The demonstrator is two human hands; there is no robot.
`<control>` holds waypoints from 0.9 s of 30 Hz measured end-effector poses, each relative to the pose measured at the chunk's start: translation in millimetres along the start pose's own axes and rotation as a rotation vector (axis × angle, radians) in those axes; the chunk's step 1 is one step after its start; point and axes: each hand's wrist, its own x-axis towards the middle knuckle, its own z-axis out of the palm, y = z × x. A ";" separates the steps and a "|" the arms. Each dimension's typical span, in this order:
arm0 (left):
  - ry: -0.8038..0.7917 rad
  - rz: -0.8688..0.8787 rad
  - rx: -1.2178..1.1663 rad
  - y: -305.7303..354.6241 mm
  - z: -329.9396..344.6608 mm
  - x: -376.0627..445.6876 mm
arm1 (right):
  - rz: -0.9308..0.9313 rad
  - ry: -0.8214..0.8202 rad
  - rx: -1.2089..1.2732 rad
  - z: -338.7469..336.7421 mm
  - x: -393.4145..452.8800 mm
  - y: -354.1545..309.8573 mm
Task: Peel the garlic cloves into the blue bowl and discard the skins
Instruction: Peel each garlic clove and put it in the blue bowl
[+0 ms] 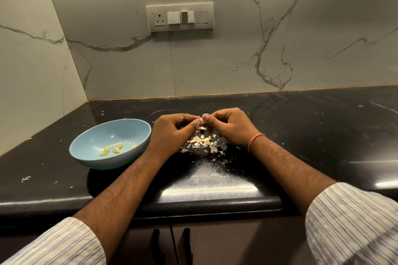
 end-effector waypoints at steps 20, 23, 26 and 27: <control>-0.040 -0.107 -0.100 -1.4 1.8 1.3 | -0.037 -0.022 0.275 -5.7 -1.0 -1.1; -0.077 -0.122 -0.113 -0.8 1.9 1.7 | -0.034 -0.031 0.276 -6.3 -0.6 -0.9; -0.085 -0.143 -0.125 -2.1 1.5 1.8 | -0.030 -0.055 0.300 -6.9 -0.7 -1.1; -0.080 -0.154 -0.131 -3.1 1.0 1.9 | -0.027 -0.066 0.312 -6.8 -1.3 -1.5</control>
